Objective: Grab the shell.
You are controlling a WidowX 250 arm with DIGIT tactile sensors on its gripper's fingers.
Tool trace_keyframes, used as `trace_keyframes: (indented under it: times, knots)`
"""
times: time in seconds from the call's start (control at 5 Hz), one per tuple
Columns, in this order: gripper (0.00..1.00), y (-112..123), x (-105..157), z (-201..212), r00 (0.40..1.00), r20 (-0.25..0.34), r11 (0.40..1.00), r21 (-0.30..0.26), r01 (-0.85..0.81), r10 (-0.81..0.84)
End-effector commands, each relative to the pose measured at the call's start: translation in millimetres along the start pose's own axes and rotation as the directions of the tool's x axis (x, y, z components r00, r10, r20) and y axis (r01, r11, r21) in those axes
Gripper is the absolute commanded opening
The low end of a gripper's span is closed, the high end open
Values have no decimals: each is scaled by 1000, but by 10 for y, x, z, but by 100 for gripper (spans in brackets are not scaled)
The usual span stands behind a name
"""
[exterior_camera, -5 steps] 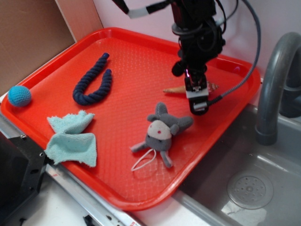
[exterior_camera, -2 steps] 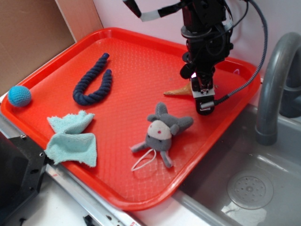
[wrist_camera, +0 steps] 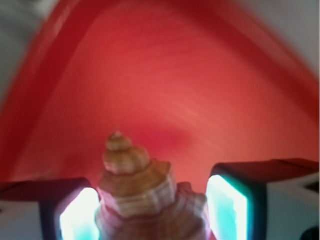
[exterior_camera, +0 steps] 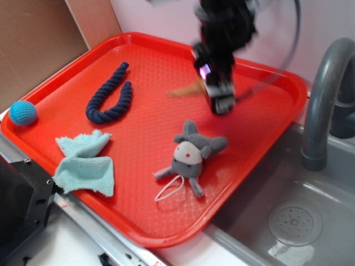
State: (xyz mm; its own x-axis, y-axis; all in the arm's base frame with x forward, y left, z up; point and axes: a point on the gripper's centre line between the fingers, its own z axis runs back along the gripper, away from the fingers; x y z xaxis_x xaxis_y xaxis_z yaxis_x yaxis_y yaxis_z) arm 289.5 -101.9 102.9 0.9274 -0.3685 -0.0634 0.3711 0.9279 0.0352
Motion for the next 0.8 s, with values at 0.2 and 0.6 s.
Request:
trace_keyframes:
  times: [0.2, 0.6]
  knots:
    - [0, 41, -1073, 1260, 930, 185, 946, 6, -324, 318]
    - [0, 61, -1000, 1113, 954, 141, 964, -5, -268, 266]
